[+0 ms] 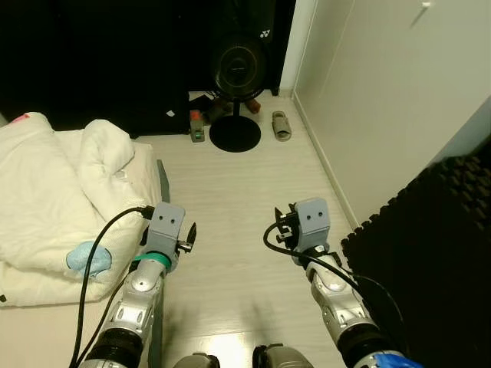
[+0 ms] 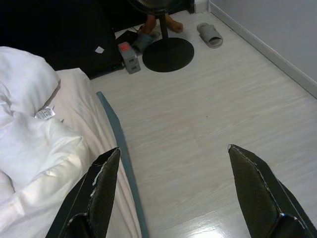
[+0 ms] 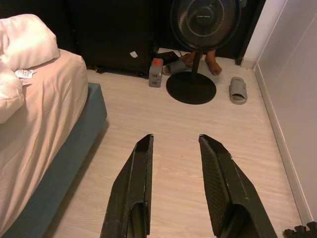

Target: Clean up the room

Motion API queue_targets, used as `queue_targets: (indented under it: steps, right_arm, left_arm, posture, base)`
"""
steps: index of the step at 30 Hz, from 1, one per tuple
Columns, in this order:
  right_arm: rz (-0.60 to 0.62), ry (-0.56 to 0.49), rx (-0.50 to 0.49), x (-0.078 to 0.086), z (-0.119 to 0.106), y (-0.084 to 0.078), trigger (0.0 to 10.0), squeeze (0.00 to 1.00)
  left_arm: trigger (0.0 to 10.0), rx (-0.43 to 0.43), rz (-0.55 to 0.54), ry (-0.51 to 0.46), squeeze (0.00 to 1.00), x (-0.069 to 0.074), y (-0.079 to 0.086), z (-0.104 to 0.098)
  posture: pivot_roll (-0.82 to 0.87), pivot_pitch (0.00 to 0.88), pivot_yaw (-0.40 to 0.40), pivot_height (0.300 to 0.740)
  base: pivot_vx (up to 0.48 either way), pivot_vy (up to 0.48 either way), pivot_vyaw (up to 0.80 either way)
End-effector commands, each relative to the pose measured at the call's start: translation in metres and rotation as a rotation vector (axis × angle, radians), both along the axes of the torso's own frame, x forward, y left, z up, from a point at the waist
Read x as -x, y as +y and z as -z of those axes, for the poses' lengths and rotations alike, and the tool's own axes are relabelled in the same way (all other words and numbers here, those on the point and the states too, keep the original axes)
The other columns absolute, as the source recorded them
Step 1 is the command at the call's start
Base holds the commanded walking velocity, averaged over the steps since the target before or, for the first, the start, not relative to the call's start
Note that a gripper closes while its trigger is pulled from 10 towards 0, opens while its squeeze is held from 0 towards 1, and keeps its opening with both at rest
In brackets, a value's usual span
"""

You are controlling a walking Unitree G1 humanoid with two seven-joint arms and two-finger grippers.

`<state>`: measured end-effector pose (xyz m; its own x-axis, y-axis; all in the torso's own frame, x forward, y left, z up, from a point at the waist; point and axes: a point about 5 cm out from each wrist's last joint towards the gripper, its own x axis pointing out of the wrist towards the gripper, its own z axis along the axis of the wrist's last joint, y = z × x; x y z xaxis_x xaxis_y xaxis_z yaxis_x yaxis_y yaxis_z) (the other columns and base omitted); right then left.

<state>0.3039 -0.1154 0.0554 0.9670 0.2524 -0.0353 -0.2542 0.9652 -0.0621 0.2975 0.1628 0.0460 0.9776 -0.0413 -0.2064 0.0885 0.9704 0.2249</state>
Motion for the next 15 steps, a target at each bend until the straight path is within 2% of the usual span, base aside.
queue_targets:
  steps: [1,15]
  right_arm:
    - [0.015,0.023,-0.004,0.0037,0.0061,-0.0029,10.0,0.0]
    - [0.014,0.023,-0.002,0.0044,0.0064,-0.0038,10.0,0.0]
  left_arm:
    - [10.0,-0.013,0.009,0.014,0.0,0.0028,-0.0015,0.0046]
    - [10.0,0.001,-0.008,0.012,0.0,0.0024,-0.0002,0.0042]
  posture:
    - [-0.06,0.049,0.017,0.72]
    - [-0.06,0.049,0.014,0.72]
  base:
    - [0.0,0.0,0.0]
    - [0.428,0.0,0.0]
